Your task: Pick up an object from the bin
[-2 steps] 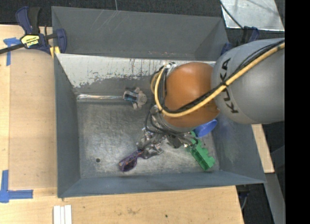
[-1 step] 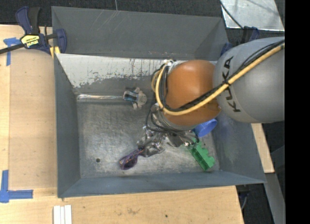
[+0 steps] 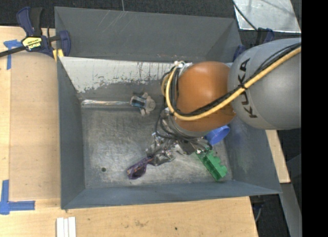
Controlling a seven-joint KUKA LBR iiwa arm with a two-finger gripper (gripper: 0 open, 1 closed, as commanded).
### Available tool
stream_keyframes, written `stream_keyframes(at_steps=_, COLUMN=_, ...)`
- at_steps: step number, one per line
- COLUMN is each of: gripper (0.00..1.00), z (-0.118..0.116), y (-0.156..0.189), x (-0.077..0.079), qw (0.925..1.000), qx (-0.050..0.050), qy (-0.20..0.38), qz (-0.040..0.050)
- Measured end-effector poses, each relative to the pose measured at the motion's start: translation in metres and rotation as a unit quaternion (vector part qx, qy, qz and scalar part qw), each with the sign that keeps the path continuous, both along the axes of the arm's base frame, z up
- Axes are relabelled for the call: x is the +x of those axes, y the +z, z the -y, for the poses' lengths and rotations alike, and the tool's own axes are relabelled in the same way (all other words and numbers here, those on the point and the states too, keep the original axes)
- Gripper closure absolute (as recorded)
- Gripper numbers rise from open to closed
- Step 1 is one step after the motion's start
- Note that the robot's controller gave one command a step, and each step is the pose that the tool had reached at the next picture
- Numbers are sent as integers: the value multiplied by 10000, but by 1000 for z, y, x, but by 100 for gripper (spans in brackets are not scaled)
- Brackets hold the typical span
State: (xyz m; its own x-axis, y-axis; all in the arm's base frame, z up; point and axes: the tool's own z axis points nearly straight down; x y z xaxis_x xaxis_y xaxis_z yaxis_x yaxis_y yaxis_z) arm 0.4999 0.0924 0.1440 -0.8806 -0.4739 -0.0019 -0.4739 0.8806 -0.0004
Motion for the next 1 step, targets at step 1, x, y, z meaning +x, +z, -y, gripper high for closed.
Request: stream_keyframes(at_steps=1, gripper=100, z=0, y=11, x=0, qw=10000, qx=0, qy=-1, qz=0)
